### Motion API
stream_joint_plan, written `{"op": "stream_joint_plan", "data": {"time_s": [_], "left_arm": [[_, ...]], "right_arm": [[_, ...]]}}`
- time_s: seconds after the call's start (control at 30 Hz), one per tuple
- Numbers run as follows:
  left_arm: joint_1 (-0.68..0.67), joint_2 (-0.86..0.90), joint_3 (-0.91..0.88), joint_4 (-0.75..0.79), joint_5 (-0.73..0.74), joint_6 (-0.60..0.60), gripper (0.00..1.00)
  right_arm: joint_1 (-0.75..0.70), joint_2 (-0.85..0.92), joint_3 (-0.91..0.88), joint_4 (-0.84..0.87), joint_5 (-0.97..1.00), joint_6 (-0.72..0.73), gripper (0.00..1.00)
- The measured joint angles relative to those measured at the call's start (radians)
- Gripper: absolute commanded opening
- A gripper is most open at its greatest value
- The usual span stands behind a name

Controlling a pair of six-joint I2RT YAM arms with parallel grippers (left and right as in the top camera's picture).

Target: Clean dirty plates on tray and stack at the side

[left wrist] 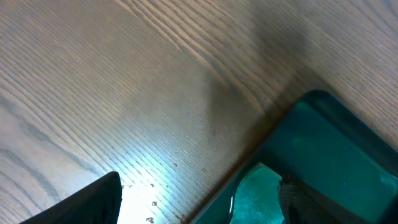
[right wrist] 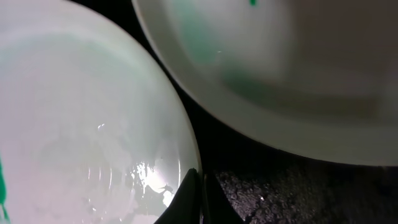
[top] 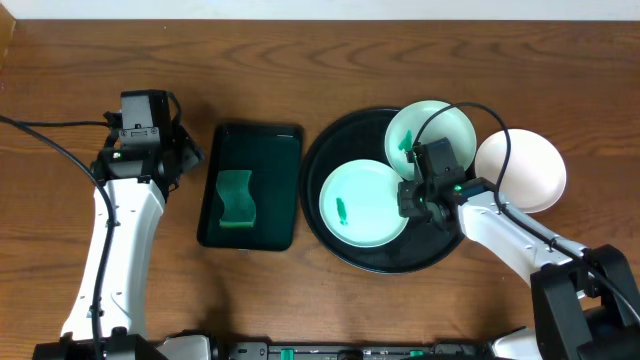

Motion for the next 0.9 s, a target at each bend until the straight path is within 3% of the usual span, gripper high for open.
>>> {"op": "stream_joint_plan", "data": {"time_s": [0.27,0.4,0.5,0.77,0.9], "left_arm": [[0.0,0.0,0.0,0.0,0.0,0.0,0.8],[0.0,0.0,0.0,0.0,0.0,0.0,0.81],[0.0,0.0,0.0,0.0,0.0,0.0,0.8],[0.0,0.0,0.0,0.0,0.0,0.0,0.8],[0.0,0.0,0.0,0.0,0.0,0.0,0.8]], "right_arm": [[0.002,0.0,0.0,-0.002,0.026,0.032,0.03],[0.001,-0.005,0.0,-0.023,0.05,0.048,0.34],[0.0,-0.015,-0.001,-0.032,0.065,0.045,0.39],[0.0,-0.049,-0.001,-0.033,0.07,0.04,0.37],[0.0,-0.049,-0.001,-0.031,0.072,0.041,0.56]]}}
